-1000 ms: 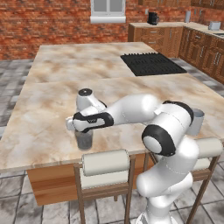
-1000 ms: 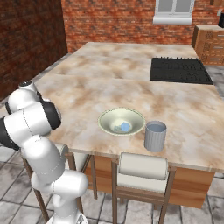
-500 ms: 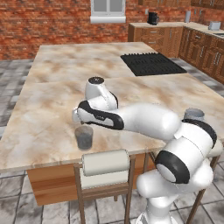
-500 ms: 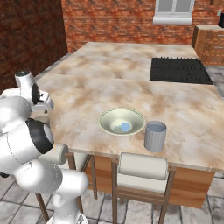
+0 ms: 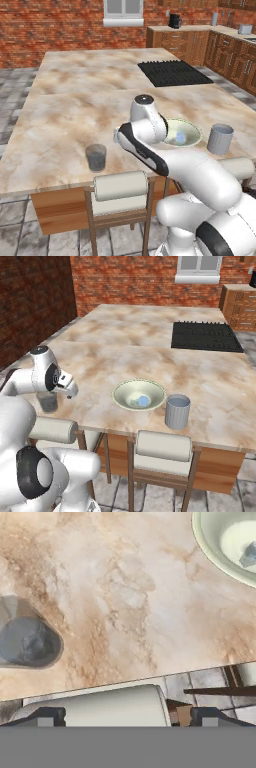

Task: There are four ice cubes in the ice bowl. Place two ice cubes in each glass of water.

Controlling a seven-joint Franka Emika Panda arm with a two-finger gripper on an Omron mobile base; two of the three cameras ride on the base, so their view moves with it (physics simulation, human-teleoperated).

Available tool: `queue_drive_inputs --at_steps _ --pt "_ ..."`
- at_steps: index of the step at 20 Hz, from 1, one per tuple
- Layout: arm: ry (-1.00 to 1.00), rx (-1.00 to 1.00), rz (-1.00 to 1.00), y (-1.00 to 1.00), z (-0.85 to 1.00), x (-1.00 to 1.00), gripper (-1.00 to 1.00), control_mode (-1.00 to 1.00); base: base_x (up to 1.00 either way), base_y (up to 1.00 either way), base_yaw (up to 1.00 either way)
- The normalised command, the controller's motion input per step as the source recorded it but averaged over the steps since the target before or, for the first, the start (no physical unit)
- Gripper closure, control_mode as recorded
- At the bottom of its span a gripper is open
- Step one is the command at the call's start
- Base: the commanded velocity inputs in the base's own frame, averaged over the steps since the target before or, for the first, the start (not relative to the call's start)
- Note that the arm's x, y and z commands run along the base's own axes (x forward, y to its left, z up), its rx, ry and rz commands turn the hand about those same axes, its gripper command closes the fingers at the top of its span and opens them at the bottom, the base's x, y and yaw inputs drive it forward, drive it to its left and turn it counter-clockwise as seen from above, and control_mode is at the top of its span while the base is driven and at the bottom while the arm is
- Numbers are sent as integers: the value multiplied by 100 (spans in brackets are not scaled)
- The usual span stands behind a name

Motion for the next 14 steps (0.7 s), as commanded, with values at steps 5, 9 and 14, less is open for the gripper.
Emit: queue_drive_inputs --at_steps 5,9,14 --pt "-1 0 -33 -100 0 -39 -100 -100 0 0 0" --pt "0 0 -28 -95 3 -4 -100 -100 0 0 0" --pt "0 7 -25 -80 18 3 -100 -100 0 0 0"
